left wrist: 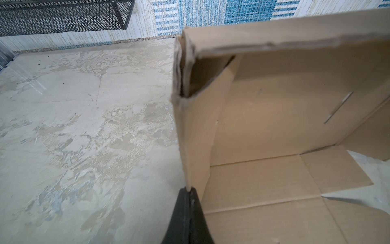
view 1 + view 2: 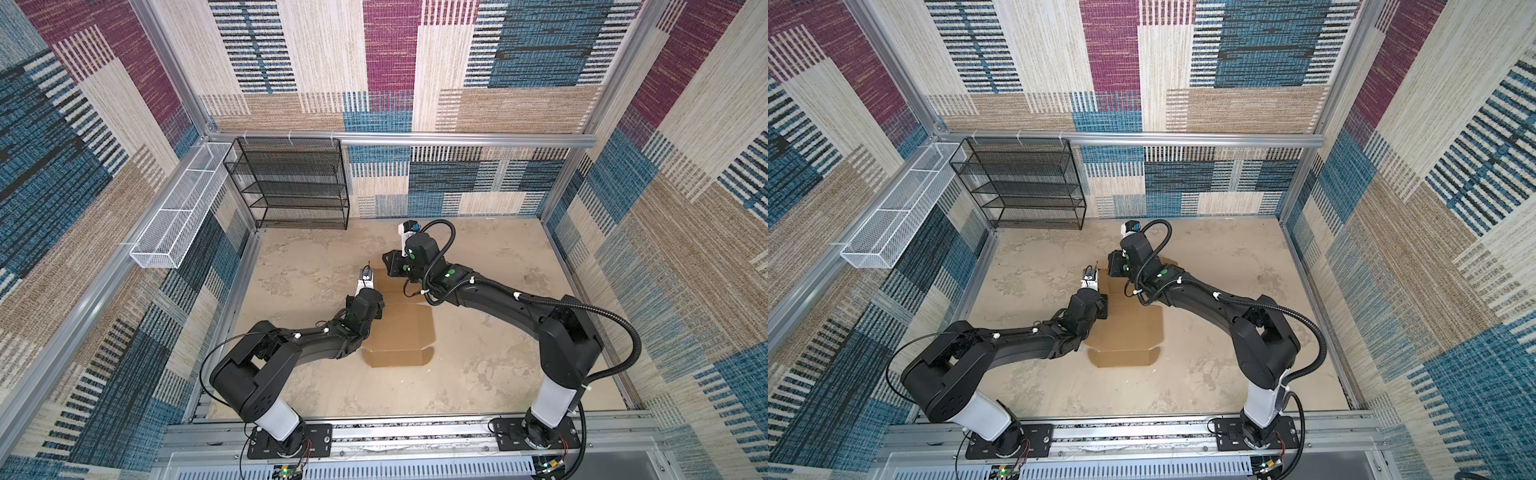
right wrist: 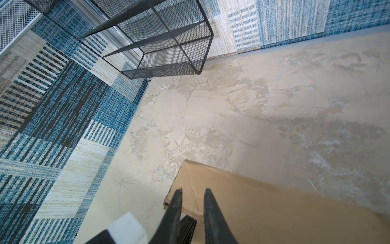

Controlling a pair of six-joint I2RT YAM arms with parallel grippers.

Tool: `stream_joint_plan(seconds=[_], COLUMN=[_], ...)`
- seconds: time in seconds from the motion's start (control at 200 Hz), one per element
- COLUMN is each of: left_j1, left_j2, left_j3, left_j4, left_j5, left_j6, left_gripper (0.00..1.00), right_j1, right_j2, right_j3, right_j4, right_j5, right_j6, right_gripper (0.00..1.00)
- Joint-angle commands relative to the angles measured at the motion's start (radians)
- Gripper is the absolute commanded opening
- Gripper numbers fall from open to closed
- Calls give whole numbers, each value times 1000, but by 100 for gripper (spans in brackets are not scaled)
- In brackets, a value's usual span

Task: Fold the paper box

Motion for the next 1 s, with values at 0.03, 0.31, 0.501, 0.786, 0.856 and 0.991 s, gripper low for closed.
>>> stream_joint_plan(seconds=[0.03, 0.31, 0.501, 0.786, 0.856, 0.991], left_j1=[1, 1, 1, 1, 1, 1], left_j2=[-5, 3, 6, 9, 11, 22], left_j3=[-1, -12, -14, -12, -12, 0], left_j4=[31, 43, 47, 49, 50, 54], left_j5=[7, 11, 7, -1, -14, -28], left_j6=[18, 11, 11, 9, 9, 19], left_gripper=[4, 3, 3, 19, 24, 28], right_j1=[-1, -3, -4, -4, -3, -3], right_j2=[37, 94, 109, 104, 100, 91], right_j3=[26, 58, 38, 19, 15, 8], right_j4=[-6, -23, -21, -17, -15, -14], right_j5=[41, 85, 76, 66, 65, 58], right_j6=[-22, -25, -16, -11, -12, -11], right_gripper=[20, 18, 17, 17, 17, 16])
